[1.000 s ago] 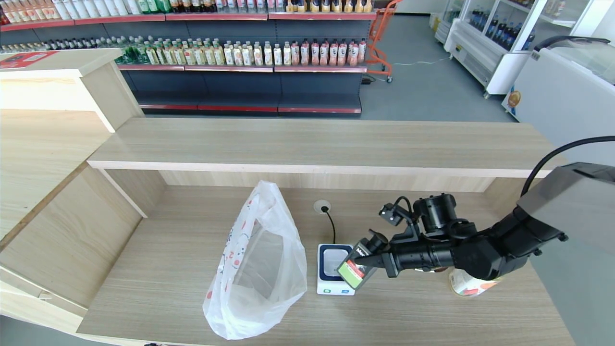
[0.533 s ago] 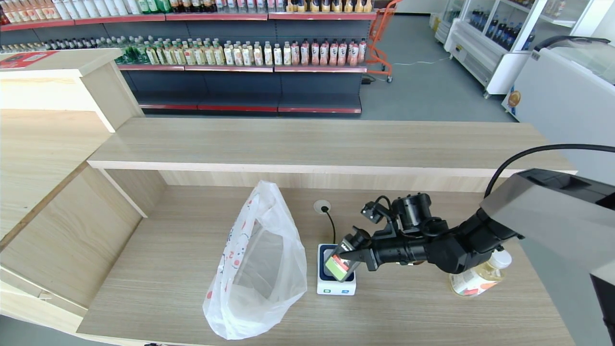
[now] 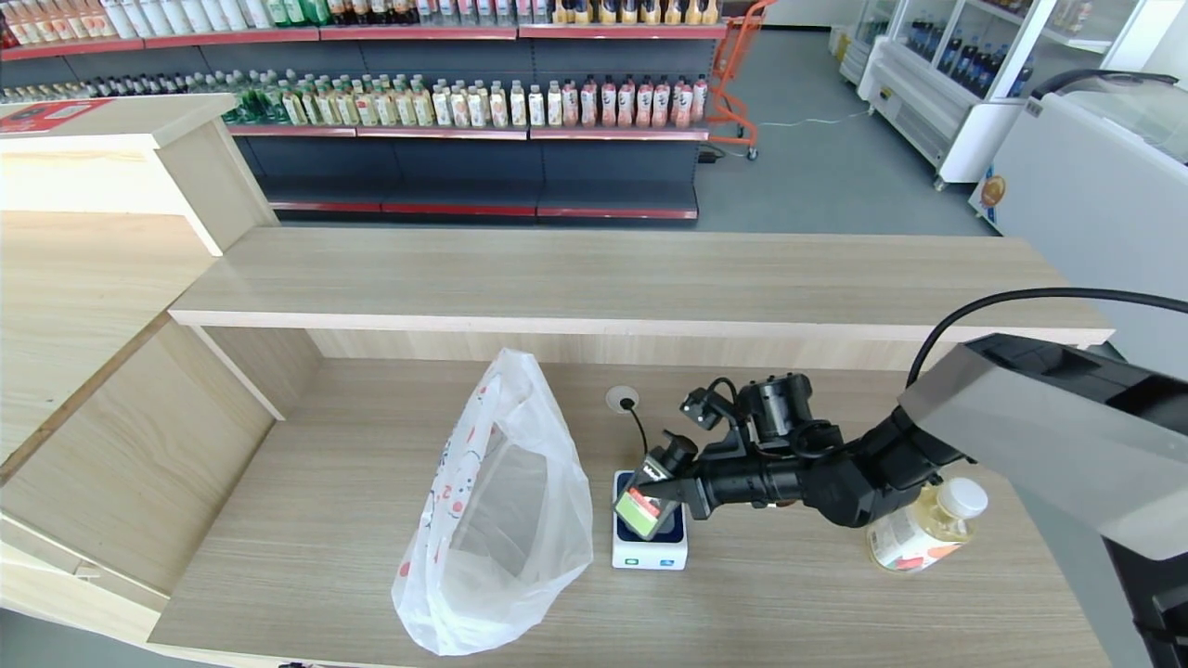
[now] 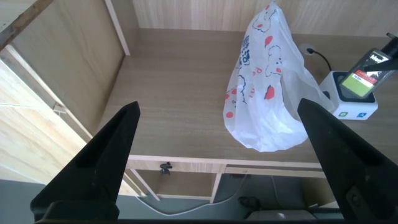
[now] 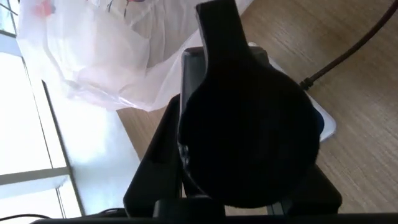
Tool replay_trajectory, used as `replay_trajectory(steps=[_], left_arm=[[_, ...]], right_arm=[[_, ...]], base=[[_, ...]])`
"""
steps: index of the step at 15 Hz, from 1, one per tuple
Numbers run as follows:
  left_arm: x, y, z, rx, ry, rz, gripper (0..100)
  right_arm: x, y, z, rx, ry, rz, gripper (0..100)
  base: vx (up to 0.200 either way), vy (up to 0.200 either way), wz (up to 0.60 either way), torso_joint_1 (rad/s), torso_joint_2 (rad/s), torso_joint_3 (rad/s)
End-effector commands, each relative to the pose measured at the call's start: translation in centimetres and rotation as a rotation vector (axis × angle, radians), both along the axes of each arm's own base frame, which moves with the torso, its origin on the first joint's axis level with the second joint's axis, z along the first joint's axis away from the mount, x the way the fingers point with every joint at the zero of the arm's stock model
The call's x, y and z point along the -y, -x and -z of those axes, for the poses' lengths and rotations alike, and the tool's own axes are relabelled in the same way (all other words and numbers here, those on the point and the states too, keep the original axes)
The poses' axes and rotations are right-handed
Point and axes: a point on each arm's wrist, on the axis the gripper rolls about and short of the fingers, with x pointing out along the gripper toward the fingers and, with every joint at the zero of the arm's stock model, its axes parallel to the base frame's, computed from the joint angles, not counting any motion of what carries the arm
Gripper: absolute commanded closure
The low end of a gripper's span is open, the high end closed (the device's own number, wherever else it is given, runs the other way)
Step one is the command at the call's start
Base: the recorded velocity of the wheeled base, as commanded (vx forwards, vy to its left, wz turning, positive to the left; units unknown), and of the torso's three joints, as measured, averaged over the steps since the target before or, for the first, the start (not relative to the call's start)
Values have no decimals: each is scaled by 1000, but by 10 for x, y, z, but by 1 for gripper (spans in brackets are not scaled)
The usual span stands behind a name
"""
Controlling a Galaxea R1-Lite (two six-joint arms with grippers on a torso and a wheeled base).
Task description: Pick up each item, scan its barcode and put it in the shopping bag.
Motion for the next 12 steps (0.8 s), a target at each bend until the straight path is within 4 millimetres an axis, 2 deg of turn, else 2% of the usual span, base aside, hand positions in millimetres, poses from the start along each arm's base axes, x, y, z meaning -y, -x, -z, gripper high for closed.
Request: replay_trajectory(steps=[1,2,4,5,6,8,10,12], left_arm=[[0,0,0,1,0,0,0],[0,0,0,1,0,0,0],[0,0,0,1,0,0,0],[0,0,0,1,0,0,0],[0,0,0,1,0,0,0],[0,0,0,1,0,0,0],[0,0,0,1,0,0,0],[0,0,0,1,0,0,0]], right_arm=[[10,2,-9,-4,-6,30,100],[13,5,-19,-16,-27,52,100],[37,24,-69,-55,-144,161,100],[51,40,-87,-43,-174,193,100],[65,65,-103,5,-187,201,100],[84,98,-129,176,-191,200,100],[100,101,-133,382,-66,166,100],[117,105,-123,486,60,162,100]], base=[[0,0,0,0,0,0],[0,0,0,0,0,0],[0,0,0,0,0,0],[0,0,0,0,0,0],[0,0,0,0,0,0],[0,0,0,0,0,0],[0,0,0,0,0,0],[0,0,0,0,0,0]])
